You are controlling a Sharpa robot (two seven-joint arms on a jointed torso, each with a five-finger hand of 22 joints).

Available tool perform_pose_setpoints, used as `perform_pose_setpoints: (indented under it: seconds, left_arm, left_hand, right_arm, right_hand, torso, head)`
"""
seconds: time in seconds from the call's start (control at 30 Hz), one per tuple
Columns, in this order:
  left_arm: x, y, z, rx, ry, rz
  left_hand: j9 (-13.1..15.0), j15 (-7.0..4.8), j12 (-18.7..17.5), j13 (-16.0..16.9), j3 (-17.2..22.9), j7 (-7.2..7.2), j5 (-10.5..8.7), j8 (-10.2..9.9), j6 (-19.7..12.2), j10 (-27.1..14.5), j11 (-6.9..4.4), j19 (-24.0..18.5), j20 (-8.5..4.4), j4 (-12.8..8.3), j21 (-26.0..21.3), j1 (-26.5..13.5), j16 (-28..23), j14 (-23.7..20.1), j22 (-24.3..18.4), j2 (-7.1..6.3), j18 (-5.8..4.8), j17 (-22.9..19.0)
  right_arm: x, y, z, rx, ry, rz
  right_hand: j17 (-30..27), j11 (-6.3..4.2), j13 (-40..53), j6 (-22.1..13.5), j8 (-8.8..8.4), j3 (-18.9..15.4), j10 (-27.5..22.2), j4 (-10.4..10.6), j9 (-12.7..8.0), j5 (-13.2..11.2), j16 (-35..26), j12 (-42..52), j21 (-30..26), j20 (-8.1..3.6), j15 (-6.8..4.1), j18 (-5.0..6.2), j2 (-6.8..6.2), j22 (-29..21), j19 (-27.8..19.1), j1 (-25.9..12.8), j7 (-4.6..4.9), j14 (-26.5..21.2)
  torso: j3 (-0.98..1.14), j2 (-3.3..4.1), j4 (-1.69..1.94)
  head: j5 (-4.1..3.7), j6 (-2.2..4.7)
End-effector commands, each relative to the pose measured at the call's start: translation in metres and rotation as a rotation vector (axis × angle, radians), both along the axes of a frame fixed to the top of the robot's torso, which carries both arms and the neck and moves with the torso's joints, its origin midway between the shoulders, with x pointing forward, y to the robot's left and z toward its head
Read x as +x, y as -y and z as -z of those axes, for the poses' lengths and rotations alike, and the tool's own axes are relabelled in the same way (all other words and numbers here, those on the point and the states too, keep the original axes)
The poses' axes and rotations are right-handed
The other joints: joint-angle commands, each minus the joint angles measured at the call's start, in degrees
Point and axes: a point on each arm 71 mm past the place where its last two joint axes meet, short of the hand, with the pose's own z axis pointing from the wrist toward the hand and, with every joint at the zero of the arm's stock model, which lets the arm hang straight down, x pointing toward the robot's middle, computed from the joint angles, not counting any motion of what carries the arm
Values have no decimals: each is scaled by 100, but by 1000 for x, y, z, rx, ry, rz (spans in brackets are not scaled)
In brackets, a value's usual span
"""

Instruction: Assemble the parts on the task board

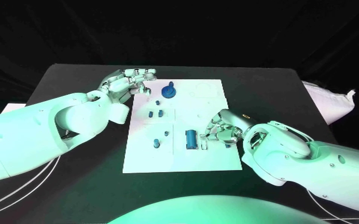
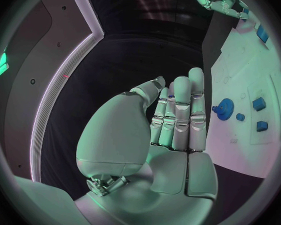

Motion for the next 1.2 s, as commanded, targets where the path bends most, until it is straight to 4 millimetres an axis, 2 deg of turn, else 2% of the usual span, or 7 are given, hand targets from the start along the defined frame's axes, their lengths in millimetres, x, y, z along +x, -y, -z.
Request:
perform_pose_setpoints:
  seconds: [0.03, 0.1, 0.2, 0.4, 0.6, 0.8, 1.2]
  left_arm:
    - [-1, 2, -1, -9, 5, 20]
    - [-1, 2, -1, -9, 4, 20]
    - [-1, 2, -1, -9, 4, 20]
    - [-1, 2, -1, -10, 4, 21]
    - [-1, 2, -1, -10, 4, 21]
    - [-1, 1, -1, -9, 3, 21]
    - [-1, 2, -1, -9, 3, 21]
  left_hand:
    - [-3, 4, 24, 9, -37, 4, 21, 26, -29, -35, -10, -9, 30, -5, -36, 7, 36, -23, -8, 42, 64, -9]
    - [-3, 4, 24, 9, -37, 4, 21, 26, -29, -35, -10, -9, 30, -5, -36, 7, 36, -23, -8, 42, 64, -9]
    - [-3, 4, 24, 9, -37, 4, 21, 26, -29, -35, -10, -9, 30, -5, -36, 7, 36, -23, -8, 42, 64, -9]
    - [-3, 4, 24, 9, -37, 4, 21, 26, -29, -35, -10, -9, 30, -5, -36, 7, 36, -23, -8, 42, 64, -9]
    - [-3, 4, 24, 9, -37, 4, 21, 26, -29, -35, -10, -9, 30, -5, -36, 7, 36, -23, -8, 42, 64, -9]
    - [-3, 4, 24, 9, -37, 4, 21, 26, -29, -35, -10, -9, 30, -5, -36, 7, 36, -23, -8, 42, 64, -9]
    - [-3, 4, 24, 9, -37, 4, 21, 26, -29, -35, -10, -9, 30, -5, -36, 7, 36, -23, -8, 42, 64, -9]
  right_arm:
    - [2, 16, -3, 24, -16, 51]
    - [3, 25, -4, -5, -11, 58]
    - [6, 36, -3, -62, 1, 57]
    - [10, 50, 1, -180, 21, 32]
    - [9, 51, 10, -249, 6, -1]
    - [6, 47, 18, -283, -16, -32]
    - [4, 46, 24, -320, -37, -57]
  right_hand:
    - [69, 41, -30, -147, -130, 187, -45, -148, -59, 122, -48, -86, -18, 20, 44, -92, 95, 714, 40, 354, 37, 338]
    - [57, 65, -58, -178, -202, 259, -74, -207, -106, 100, -59, -144, -23, 32, 67, -90, 113, 707, 34, 485, 68, 335]
    - [19, 91, -114, -189, -269, 266, -104, -184, -160, 36, -89, -242, -36, 54, 91, -87, 89, 690, 19, 473, 99, 326]
    - [-6, 105, -153, -58, -329, 185, -91, 72, -242, -34, -116, -318, -47, 88, 112, -81, 19, 677, 8, 187, 98, 321]
    - [-44, 54, -218, 175, -254, 119, -102, 302, -186, 20, -151, -438, -66, 64, 74, -74, -101, 654, -9, -16, 26, 314]
    - [-115, 51, -320, 188, -277, -97, -137, 593, -131, 400, -216, -625, -103, 50, 66, -62, -305, 608, -43, -258, 16, 300]
    - [-100, 43, -311, 222, -263, -155, -127, 642, -97, 440, -211, -617, -102, 47, 62, -64, -323, 613, -38, -284, 4, 304]
  torso:
    - [-5, -2, -15]
    - [-5, 0, -21]
    - [2, 6, -18]
    - [-3, 3, -4]
    - [0, 5, 4]
    - [-1, 7, 7]
    - [-1, -1, 6]
  head:
    - [-37, 8]
    - [-43, 18]
    - [-83, 23]
    - [-143, 13]
    - [-147, 5]
    - [-125, -4]
    - [-108, -15]
